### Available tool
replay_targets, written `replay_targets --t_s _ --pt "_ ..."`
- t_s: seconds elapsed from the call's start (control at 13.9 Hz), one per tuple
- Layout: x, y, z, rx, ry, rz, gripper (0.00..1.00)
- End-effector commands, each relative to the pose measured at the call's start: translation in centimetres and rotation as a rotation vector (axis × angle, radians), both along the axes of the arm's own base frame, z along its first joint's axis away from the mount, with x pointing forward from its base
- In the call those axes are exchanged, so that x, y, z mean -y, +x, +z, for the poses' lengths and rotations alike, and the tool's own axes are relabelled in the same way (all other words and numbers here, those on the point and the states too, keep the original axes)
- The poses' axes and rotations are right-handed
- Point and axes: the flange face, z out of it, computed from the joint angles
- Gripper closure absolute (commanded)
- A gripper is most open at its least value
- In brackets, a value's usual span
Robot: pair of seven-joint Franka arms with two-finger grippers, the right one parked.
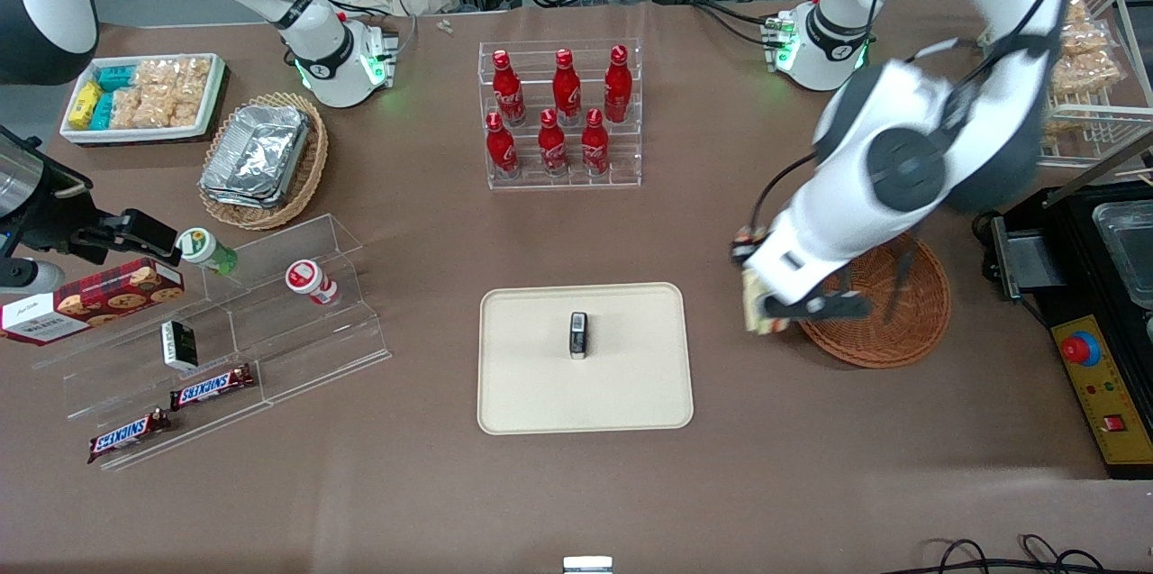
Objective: Place sandwich from basket to tray
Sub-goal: 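Lift the sandwich and carry it over the cream tray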
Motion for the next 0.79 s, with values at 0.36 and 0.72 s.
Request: replay_targets --t_s 0.36,0.72 --pt "7.7 4.6 -17.5 0.069 -0.041 0.101 1.00" --pt "7.6 4.4 -21.2 0.042 -0.026 0.100 1.00"
